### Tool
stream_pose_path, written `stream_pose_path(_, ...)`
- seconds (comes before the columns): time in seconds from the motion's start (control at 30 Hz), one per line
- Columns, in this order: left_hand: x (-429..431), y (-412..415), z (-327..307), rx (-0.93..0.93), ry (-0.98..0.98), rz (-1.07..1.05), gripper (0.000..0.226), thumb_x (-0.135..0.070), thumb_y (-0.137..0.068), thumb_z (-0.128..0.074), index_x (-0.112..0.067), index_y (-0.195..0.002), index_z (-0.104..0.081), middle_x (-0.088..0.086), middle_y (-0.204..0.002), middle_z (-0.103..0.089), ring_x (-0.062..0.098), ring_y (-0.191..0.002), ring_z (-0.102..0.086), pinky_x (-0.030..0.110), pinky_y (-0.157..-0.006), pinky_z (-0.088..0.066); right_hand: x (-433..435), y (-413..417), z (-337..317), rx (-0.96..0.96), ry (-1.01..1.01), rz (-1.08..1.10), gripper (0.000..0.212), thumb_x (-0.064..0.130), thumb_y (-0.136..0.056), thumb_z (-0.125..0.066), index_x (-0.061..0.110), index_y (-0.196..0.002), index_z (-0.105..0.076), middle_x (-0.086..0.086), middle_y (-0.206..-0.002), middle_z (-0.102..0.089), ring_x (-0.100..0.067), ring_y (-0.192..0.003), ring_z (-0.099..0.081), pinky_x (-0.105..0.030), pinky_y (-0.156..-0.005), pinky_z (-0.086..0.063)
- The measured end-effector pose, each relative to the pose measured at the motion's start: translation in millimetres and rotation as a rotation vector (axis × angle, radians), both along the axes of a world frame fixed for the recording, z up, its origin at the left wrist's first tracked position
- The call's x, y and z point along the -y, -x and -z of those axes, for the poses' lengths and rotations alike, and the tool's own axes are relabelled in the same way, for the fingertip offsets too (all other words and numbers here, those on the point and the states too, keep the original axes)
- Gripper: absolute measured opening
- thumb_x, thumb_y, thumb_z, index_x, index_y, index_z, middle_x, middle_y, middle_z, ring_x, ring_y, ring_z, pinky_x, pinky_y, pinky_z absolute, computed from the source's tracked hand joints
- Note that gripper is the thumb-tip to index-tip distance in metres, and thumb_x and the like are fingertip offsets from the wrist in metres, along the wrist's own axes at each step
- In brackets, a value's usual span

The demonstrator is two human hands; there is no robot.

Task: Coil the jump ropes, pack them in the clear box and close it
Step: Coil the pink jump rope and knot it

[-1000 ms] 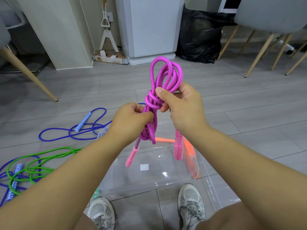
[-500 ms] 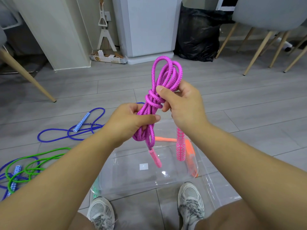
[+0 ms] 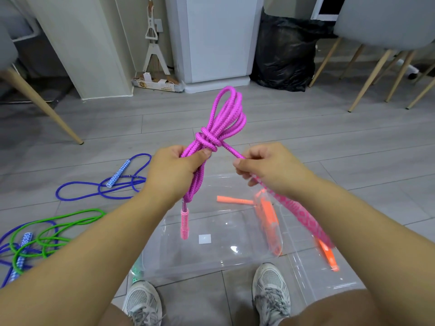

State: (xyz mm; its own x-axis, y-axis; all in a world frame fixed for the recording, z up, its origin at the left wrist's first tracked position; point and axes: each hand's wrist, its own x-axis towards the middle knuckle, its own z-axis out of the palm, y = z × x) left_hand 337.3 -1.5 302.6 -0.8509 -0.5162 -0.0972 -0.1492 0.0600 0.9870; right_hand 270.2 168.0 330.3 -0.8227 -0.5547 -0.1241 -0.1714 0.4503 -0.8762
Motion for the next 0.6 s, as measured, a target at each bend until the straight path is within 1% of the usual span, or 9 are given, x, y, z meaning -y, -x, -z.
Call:
stream_pose_path(0.03,0,-1,0,-0.012,0.014,-0.015,0.038,-0.040,-0.065,-0.072,-0.009,-0.070,-0.051,-0.003,-0.047,-0.036,0.013,-0.038,-0.027,0.026,-0.047,-0.024,-4,1,-1,-0.039,-0.087,-0.010,0.023,0.027,-0.087,-0.062,0.009,-0.073,-0.063,-0.004,-0.065,-0.053,-0.013,-0.058,-0.045,-0.024,-0.056,-0.040)
stream_pose_path(0.1,-2,-2,-1,-0.025,0.044,-0.021,0.042,-0.045,-0.063,-0.070,-0.008,-0.071,-0.053,-0.001,-0.049,-0.036,0.016,-0.042,-0.027,0.029,-0.049,-0.024,-12,2,-4,-0.172,-0.258,-0.058,0.033,0.040,-0.090,-0.055,0.010,-0.076,-0.060,-0.001,-0.066,-0.048,-0.014,-0.060,-0.041,-0.027,-0.058,-0.034)
stream_pose_path(0.17,-3,-4,-2,-0.037,0.075,-0.014,0.043,-0.045,-0.067,-0.072,-0.007,-0.071,-0.054,0.000,-0.049,-0.036,0.018,-0.045,-0.027,0.032,-0.052,-0.025,-19,5,-6,-0.264,-0.350,-0.116,0.031,0.044,-0.090,-0.052,0.014,-0.081,-0.056,-0.003,-0.072,-0.053,-0.014,-0.064,-0.045,-0.029,-0.062,-0.035)
stream_pose_path(0.2,-3,-5,-2,-0.043,0.083,-0.012,0.041,-0.044,-0.070,-0.073,-0.007,-0.071,-0.054,-0.001,-0.049,-0.036,0.018,-0.045,-0.027,0.033,-0.053,-0.026,-21,5,-8,-0.241,-0.329,-0.142,0.025,0.042,-0.089,-0.055,0.018,-0.081,-0.055,-0.003,-0.075,-0.060,-0.013,-0.064,-0.049,-0.029,-0.063,-0.038)
stream_pose_path(0.27,-3,-7,-3,-0.044,0.102,-0.010,0.040,-0.039,-0.076,-0.073,-0.005,-0.072,-0.055,-0.001,-0.047,-0.037,0.018,-0.045,-0.028,0.034,-0.053,-0.028,-24,5,-9,-0.100,-0.234,-0.169,0.018,0.032,-0.086,-0.063,0.021,-0.082,-0.050,-0.004,-0.076,-0.069,-0.011,-0.055,-0.054,-0.025,-0.055,-0.042)
stream_pose_path(0.33,-4,-8,-5,-0.030,0.144,-0.011,0.039,-0.037,-0.080,-0.070,-0.002,-0.072,-0.054,0.000,-0.046,-0.039,0.019,-0.045,-0.031,0.034,-0.054,-0.031,-26,5,-8,-0.057,-0.185,-0.158,0.021,0.023,-0.086,-0.065,0.018,-0.084,-0.045,-0.008,-0.074,-0.071,-0.012,-0.044,-0.053,-0.021,-0.042,-0.040)
stream_pose_path(0.4,-5,-8,-7,-0.027,0.159,-0.007,0.038,-0.036,-0.081,-0.069,-0.003,-0.069,-0.052,0.001,-0.044,-0.041,0.019,-0.044,-0.034,0.032,-0.052,-0.033,-27,7,-9,-0.041,-0.085,-0.127,0.021,0.018,-0.087,-0.063,0.014,-0.085,-0.043,-0.013,-0.073,-0.071,-0.014,-0.039,-0.052,-0.021,-0.036,-0.038)
stream_pose_path(0.5,-5,-9,-7,-0.026,0.175,0.008,0.037,-0.035,-0.080,-0.069,-0.004,-0.067,-0.052,-0.003,-0.039,-0.044,0.015,-0.038,-0.035,0.030,-0.050,-0.036,-28,10,-12,0.150,0.164,-0.086,0.018,0.011,-0.088,-0.058,0.011,-0.085,-0.041,-0.015,-0.072,-0.070,-0.020,-0.040,-0.056,-0.025,-0.037,-0.046)
stream_pose_path(0.6,-6,-9,-9,-0.028,0.204,0.013,0.039,-0.036,-0.079,-0.069,0.000,-0.071,-0.054,-0.005,-0.039,-0.045,0.012,-0.037,-0.036,0.027,-0.049,-0.037,-29,12,-14,0.270,0.331,-0.068,0.009,0.010,-0.088,-0.055,0.009,-0.095,-0.049,-0.013,-0.074,-0.071,-0.021,-0.045,-0.061,-0.025,-0.043,-0.052)
